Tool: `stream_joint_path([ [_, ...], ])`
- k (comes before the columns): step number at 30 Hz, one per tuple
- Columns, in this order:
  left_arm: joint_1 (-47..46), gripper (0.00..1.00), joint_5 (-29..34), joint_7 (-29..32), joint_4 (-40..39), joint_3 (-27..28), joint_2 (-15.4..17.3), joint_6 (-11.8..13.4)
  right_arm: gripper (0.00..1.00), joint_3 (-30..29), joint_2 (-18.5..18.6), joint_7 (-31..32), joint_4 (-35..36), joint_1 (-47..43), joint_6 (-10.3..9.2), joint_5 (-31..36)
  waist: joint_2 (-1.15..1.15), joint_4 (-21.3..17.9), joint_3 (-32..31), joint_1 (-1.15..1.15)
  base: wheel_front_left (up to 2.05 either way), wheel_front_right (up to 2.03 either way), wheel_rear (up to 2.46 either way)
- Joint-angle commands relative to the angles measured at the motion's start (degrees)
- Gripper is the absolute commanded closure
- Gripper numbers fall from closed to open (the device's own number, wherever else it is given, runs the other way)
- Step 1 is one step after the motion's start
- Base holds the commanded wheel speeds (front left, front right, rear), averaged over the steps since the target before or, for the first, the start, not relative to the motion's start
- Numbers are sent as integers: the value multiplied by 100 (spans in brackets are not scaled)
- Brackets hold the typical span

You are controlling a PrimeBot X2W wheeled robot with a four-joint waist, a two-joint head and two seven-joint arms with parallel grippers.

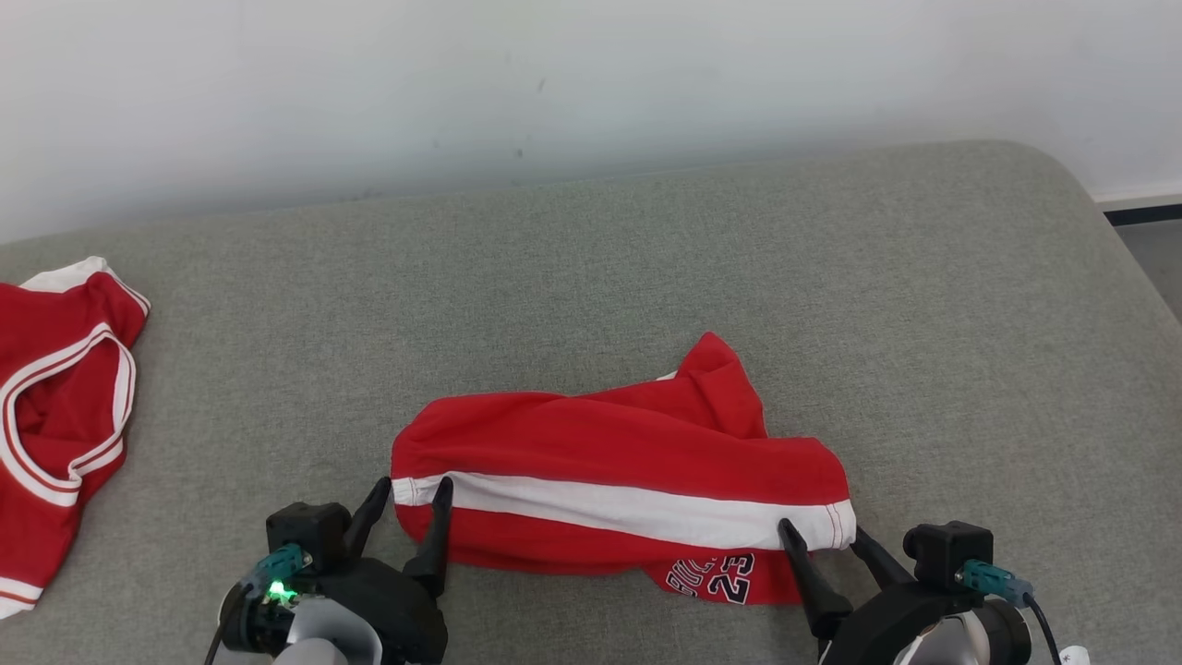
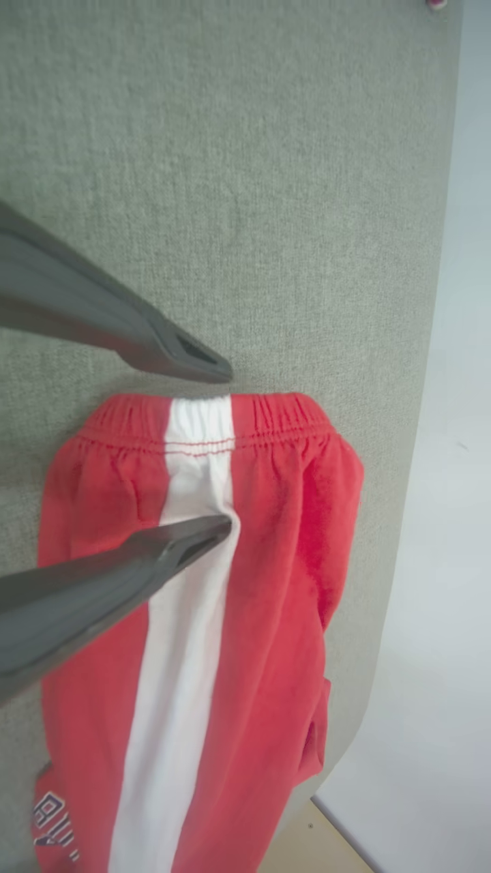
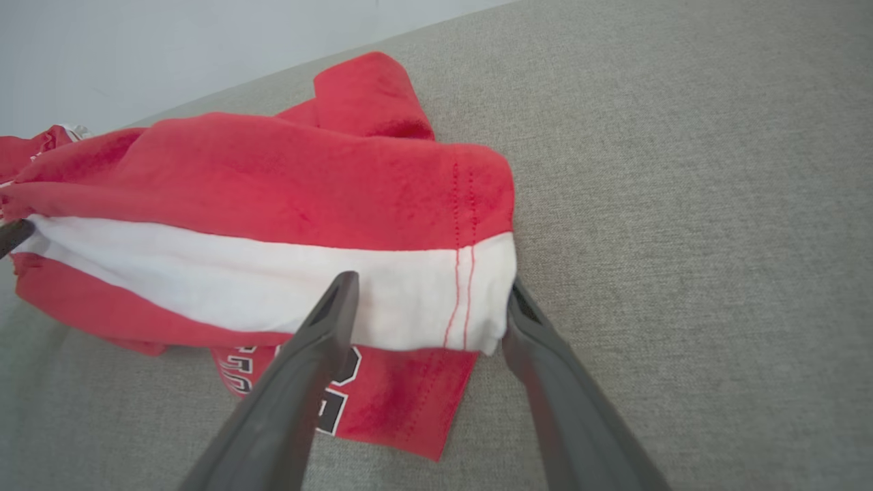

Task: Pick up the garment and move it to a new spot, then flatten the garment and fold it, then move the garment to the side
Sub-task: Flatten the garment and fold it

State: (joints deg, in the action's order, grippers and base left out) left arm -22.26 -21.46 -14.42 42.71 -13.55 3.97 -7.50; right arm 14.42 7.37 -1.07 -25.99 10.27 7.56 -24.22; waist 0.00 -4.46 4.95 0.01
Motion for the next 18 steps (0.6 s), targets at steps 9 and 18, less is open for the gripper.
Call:
stream_joint_path([
  [9,172,27,-56,-71,-88,-112,154,12,0,182,87,-84,-76,66,-15,-102,0,-2,-28,-1,0,0,0],
  [18,76,100,-102,-77,-20,-185,125,12,87,349,140,-95,-115,120,-15,-180,0,11,-63,-1,0,0,0],
])
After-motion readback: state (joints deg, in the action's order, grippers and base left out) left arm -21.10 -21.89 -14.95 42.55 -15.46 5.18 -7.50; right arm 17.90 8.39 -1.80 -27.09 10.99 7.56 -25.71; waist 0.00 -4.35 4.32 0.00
